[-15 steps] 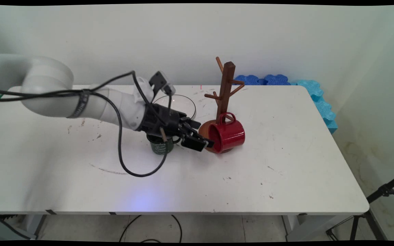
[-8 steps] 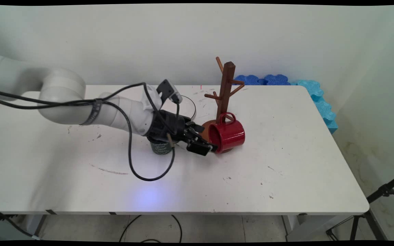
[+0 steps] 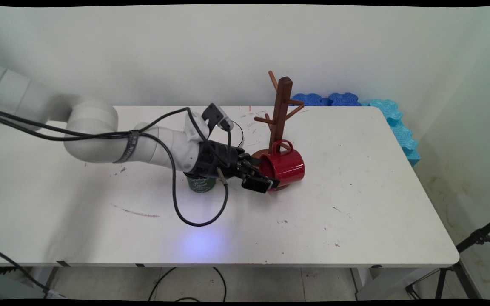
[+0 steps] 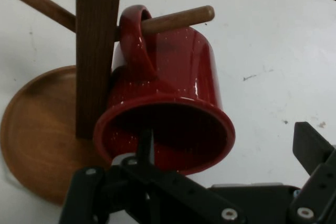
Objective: Pick up the red mug from the rack
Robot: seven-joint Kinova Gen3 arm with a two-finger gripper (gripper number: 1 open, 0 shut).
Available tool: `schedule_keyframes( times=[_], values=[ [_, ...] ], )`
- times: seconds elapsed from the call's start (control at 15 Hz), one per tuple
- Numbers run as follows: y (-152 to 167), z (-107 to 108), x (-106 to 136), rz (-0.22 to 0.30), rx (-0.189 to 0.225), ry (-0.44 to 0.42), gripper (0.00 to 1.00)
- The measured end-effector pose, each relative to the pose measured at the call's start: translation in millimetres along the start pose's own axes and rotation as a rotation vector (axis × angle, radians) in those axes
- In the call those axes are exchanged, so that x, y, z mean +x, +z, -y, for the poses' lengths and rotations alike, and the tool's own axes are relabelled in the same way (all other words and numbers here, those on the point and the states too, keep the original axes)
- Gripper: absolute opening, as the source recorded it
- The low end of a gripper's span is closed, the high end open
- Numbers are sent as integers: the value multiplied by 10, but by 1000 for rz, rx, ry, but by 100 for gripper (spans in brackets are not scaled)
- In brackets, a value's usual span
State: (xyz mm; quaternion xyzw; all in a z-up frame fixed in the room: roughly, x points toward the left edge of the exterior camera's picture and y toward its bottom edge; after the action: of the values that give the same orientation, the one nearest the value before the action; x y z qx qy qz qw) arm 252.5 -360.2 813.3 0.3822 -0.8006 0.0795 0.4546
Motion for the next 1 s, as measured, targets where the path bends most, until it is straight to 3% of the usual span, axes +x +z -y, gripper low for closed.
schedule_keyframes(
  times=[1.0],
  values=[
    [346,28,-173,-82,-28,-106,100]
  ],
)
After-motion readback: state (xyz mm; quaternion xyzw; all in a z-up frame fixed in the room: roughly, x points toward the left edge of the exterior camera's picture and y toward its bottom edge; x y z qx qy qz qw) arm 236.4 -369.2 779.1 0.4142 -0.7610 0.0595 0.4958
